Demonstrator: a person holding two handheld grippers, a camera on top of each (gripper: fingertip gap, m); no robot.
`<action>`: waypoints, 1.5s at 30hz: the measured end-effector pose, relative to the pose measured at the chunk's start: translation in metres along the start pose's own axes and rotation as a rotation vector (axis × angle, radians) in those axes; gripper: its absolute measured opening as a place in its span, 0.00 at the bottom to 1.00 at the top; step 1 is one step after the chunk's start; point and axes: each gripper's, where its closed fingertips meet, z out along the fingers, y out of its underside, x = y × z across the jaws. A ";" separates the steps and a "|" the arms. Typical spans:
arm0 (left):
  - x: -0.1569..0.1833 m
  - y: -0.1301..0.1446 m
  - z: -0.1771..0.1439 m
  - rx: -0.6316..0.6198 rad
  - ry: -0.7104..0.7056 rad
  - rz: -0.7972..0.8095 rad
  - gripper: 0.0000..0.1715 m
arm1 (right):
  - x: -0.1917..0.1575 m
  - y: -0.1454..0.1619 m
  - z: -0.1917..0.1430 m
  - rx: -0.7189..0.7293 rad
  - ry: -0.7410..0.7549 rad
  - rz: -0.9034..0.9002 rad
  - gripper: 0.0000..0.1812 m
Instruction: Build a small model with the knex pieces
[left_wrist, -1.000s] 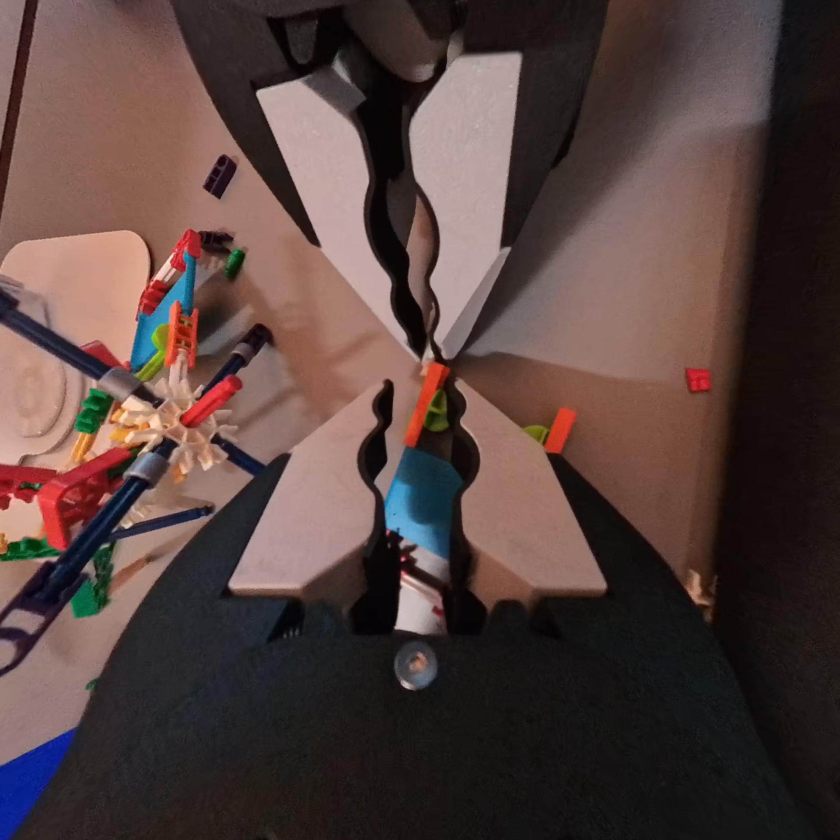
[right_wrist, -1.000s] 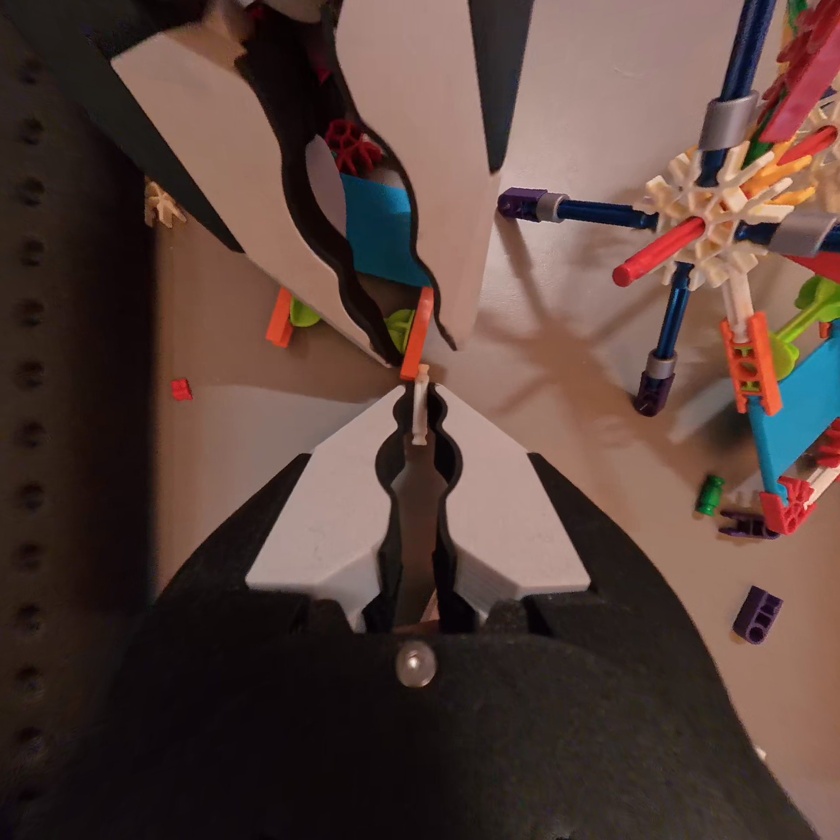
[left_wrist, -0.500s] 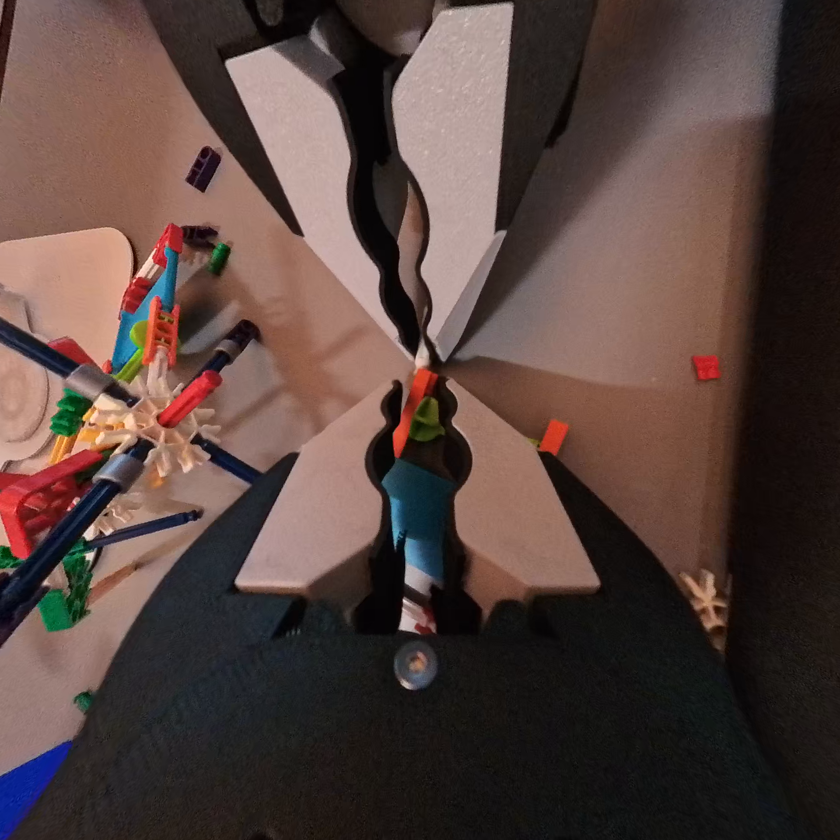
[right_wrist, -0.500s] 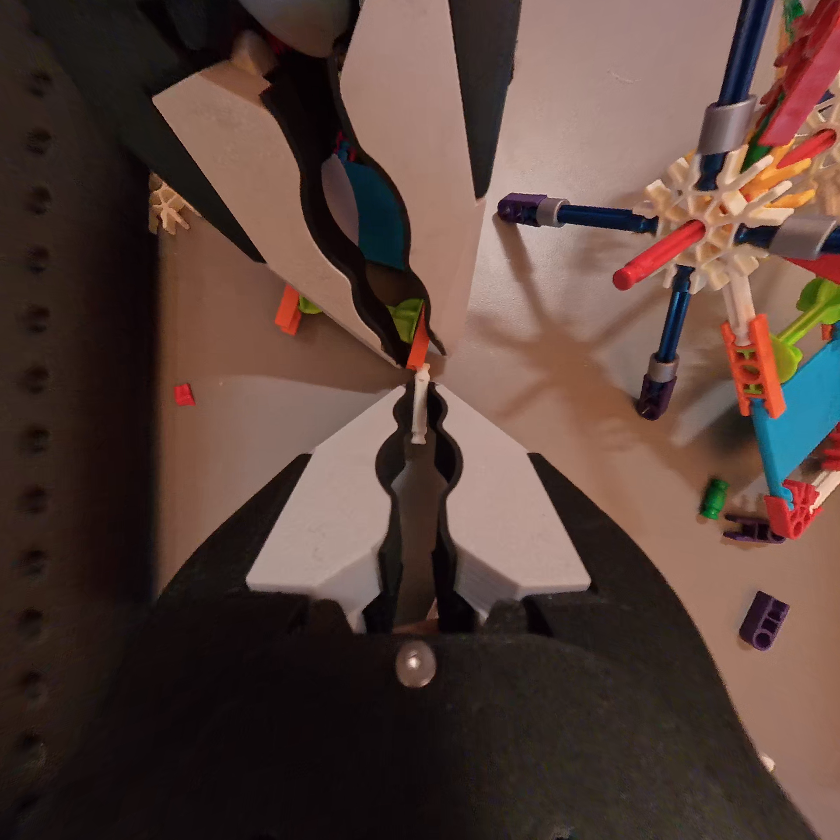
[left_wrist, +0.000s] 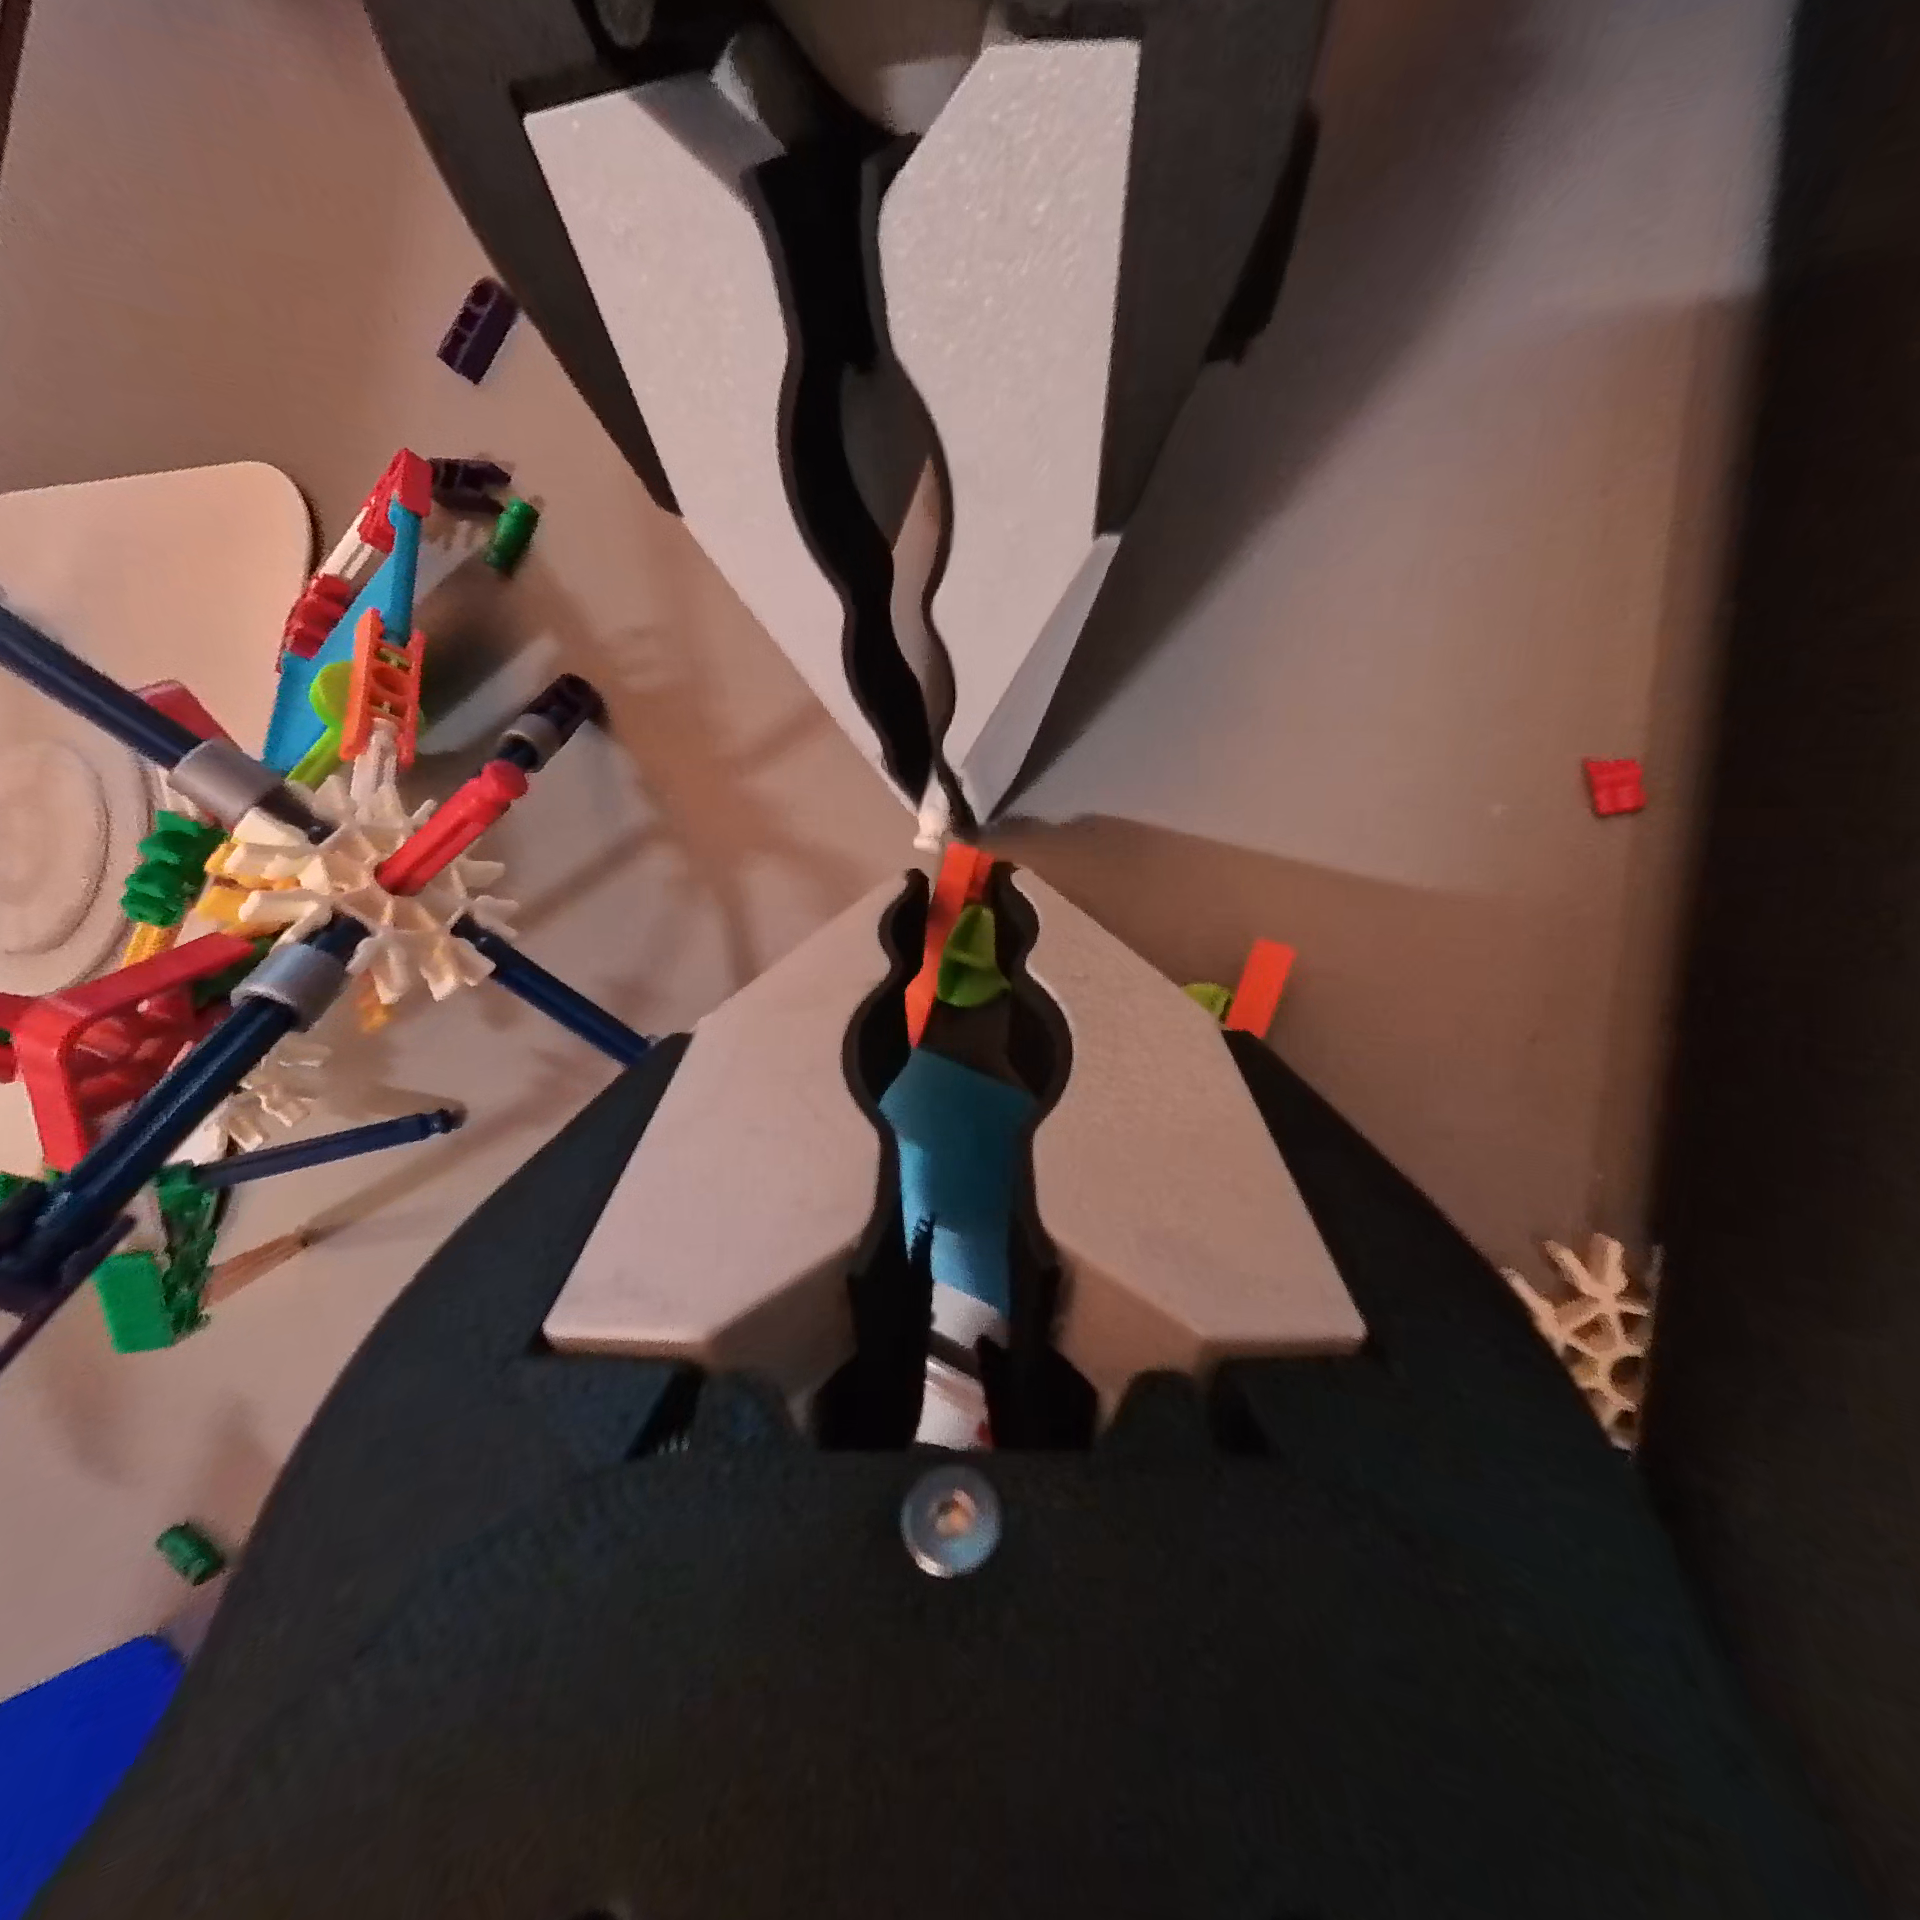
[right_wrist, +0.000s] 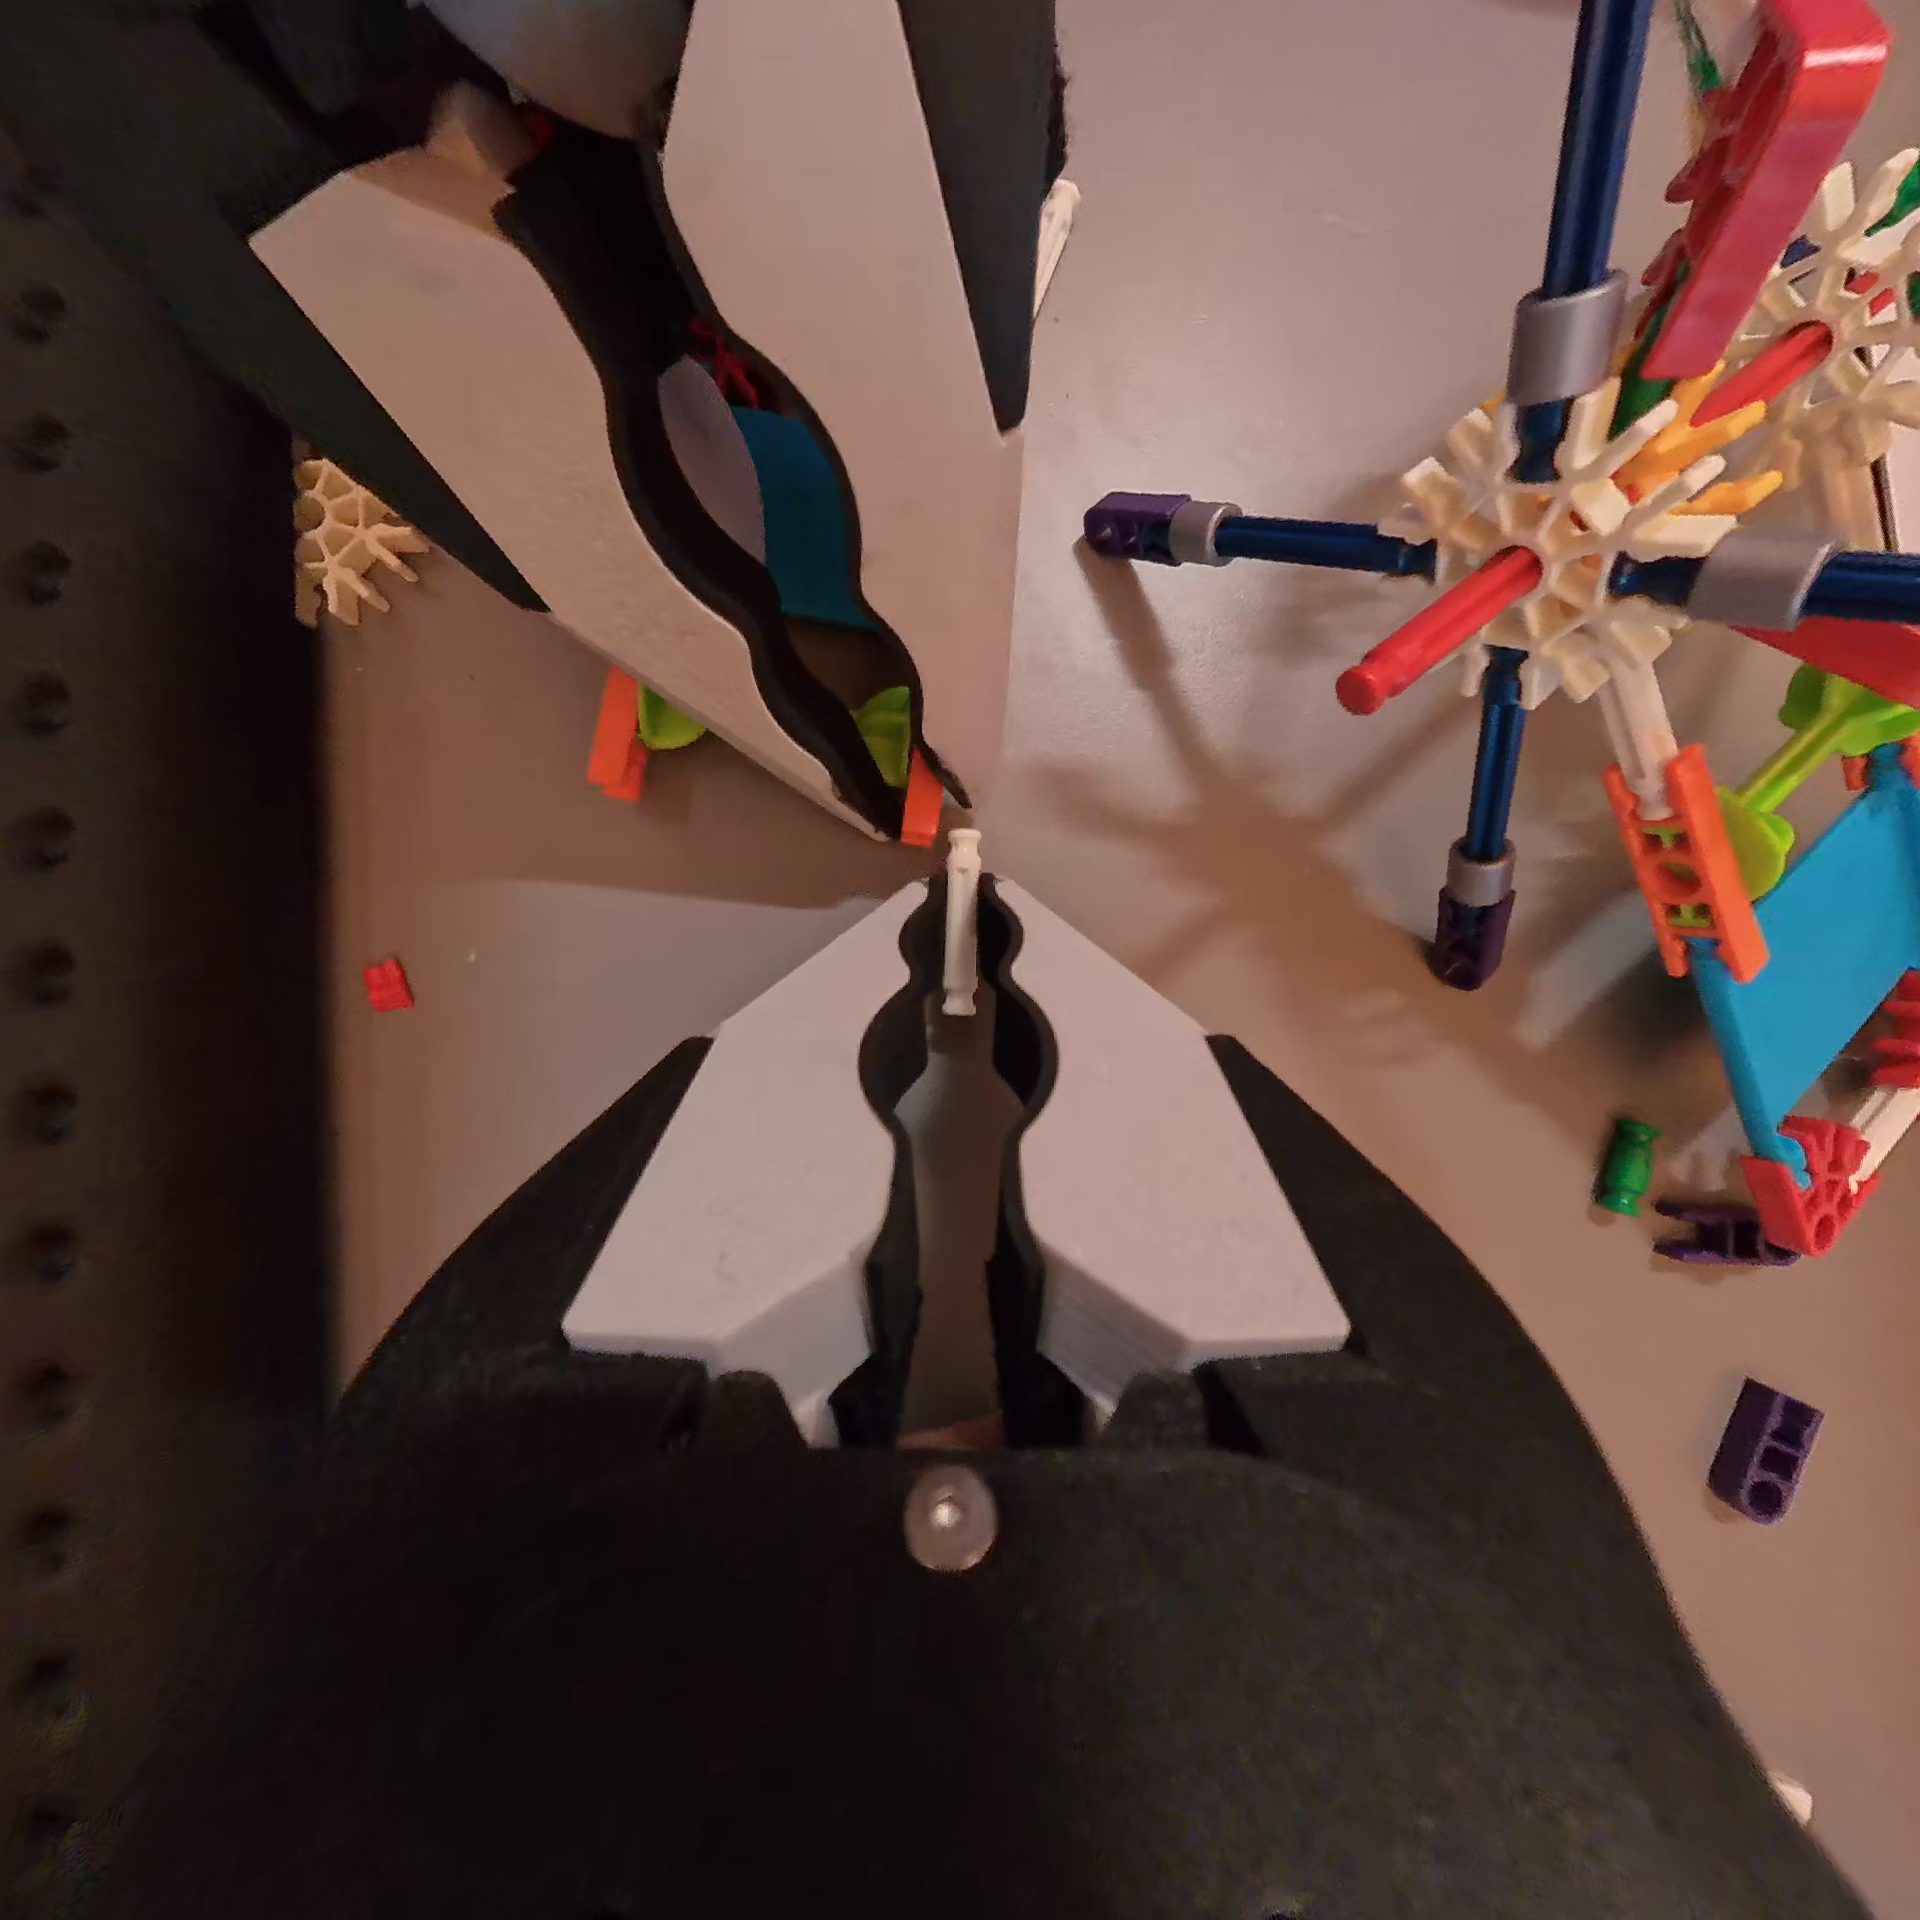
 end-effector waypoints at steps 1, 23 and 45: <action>0.000 0.000 0.000 0.002 -0.004 0.007 0.06 | -0.001 -0.001 0.000 0.001 -0.003 0.000 0.01; 0.001 -0.002 0.000 0.054 -0.027 0.105 0.06 | -0.010 -0.006 0.003 0.023 -0.013 -0.092 0.04; 0.021 -0.005 -0.004 0.111 0.039 0.228 0.05 | -0.030 -0.006 0.001 0.037 -0.114 -0.234 0.01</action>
